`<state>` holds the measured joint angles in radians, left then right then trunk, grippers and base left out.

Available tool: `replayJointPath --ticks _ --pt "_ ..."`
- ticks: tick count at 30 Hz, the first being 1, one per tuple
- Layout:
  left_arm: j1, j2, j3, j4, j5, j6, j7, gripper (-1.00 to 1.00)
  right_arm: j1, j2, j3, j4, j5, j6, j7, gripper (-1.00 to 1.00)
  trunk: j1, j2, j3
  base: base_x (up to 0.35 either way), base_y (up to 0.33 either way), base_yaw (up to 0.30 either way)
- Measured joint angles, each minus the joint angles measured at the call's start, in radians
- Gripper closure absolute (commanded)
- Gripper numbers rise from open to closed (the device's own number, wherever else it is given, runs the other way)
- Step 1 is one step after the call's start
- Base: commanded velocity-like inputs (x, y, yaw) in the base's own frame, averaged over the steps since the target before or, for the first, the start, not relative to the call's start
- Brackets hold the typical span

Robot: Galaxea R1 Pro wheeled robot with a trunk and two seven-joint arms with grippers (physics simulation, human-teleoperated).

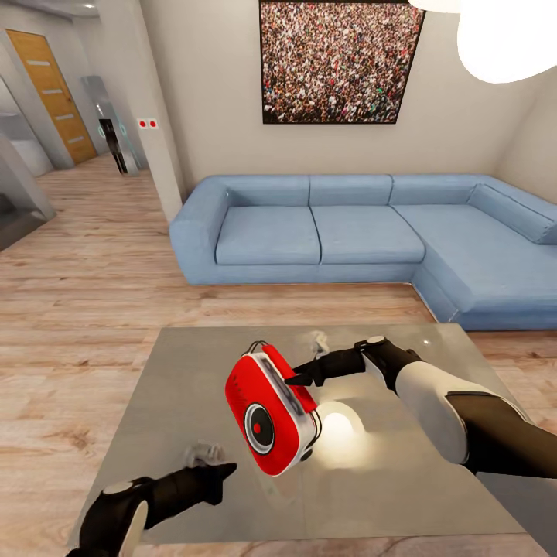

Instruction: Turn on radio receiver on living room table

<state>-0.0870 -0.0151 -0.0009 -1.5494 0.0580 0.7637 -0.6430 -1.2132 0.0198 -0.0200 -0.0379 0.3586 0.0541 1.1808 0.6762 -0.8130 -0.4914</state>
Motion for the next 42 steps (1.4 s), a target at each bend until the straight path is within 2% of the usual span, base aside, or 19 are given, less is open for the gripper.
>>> replayJointPath --ticks 2,6,9,11,17,22,24,28,30,33,35,38,39,41,42 --pt "-0.008 -0.001 -0.013 -0.002 -0.001 0.010 -0.016 1.00 0.000 0.000 0.001 0.000 0.000 0.000 0.000 1.00 0.000 0.000 0.000 0.000 0.000 0.000" --pt "-0.045 -0.002 -0.073 -0.004 0.000 0.016 -0.027 1.00 0.000 0.000 0.000 0.000 0.000 0.000 0.000 1.00 0.000 0.000 0.000 0.000 0.000 0.000" --pt "-0.072 0.004 -0.079 -0.004 -0.002 0.016 -0.026 1.00 0.000 0.000 0.001 0.000 0.000 -0.001 0.000 1.00 0.000 0.000 0.000 0.000 0.000 0.000" --pt "-0.093 0.009 -0.068 -0.004 -0.003 0.015 -0.025 1.00 0.000 0.000 0.001 0.000 0.000 -0.001 0.000 1.00 0.000 0.000 0.000 0.000 0.000 0.000" --pt "-0.161 0.012 0.016 0.006 -0.010 0.015 -0.022 1.00 0.000 0.000 0.002 0.000 0.000 0.000 0.000 1.00 0.000 0.000 0.000 0.000 0.000 0.000" --pt "-0.223 0.000 0.024 0.121 -0.009 0.012 -0.005 1.00 0.000 0.000 0.002 0.000 0.000 0.000 -0.001 1.00 0.000 0.000 0.000 0.000 0.000 0.000" --pt "-0.247 -0.015 0.022 0.161 -0.007 0.010 -0.003 1.00 0.000 0.000 0.002 0.000 0.000 -0.001 -0.001 1.00 0.000 0.000 0.000 0.000 0.000 0.000" --pt "-0.274 -0.085 0.020 0.248 -0.014 0.002 -0.001 1.00 0.000 0.000 0.002 0.000 0.000 0.000 -0.001 1.00 0.000 0.000 0.000 0.000 0.000 0.000" --pt "-0.284 -0.108 0.020 0.276 -0.037 0.000 -0.001 1.00 0.000 0.000 0.002 0.000 0.000 0.000 -0.002 1.00 0.000 0.000 0.000 0.000 0.000 0.000" --pt "-0.292 -0.133 0.020 0.295 -0.084 -0.006 -0.001 1.00 0.000 0.000 0.033 0.000 0.003 0.001 -0.014 1.00 0.000 0.000 0.000 0.000 0.000 0.000" --pt "-0.294 -0.146 0.017 0.305 -0.098 -0.011 0.000 1.00 0.000 -0.003 0.046 0.000 0.005 0.001 -0.018 1.00 0.000 0.000 0.000 0.000 0.000 0.000" --pt "-0.295 -0.143 0.016 0.318 -0.088 -0.024 -0.001 1.00 0.000 0.000 0.051 0.000 0.005 0.001 -0.025 1.00 0.000 0.000 0.000 0.000 0.000 0.000" --pt "-0.295 -0.135 0.018 0.319 -0.074 -0.023 0.000 1.00 0.000 0.000 0.046 0.000 0.004 0.001 -0.020 1.00 0.000 0.000 0.000 0.000 0.000 0.000" --pt "-0.295 -0.106 0.029 0.321 -0.111 -0.036 0.024 1.00 0.000 0.000 0.011 0.000 0.001 0.001 -0.016 1.00 0.000 0.000 0.000 0.000 0.000 0.000" --pt "-0.295 -0.080 0.050 0.323 -0.131 -0.039 0.059 1.00 0.000 0.000 -0.011 -0.002 -0.003 0.004 -0.031 1.00 0.000 0.000 0.000 0.000 0.000 0.000"
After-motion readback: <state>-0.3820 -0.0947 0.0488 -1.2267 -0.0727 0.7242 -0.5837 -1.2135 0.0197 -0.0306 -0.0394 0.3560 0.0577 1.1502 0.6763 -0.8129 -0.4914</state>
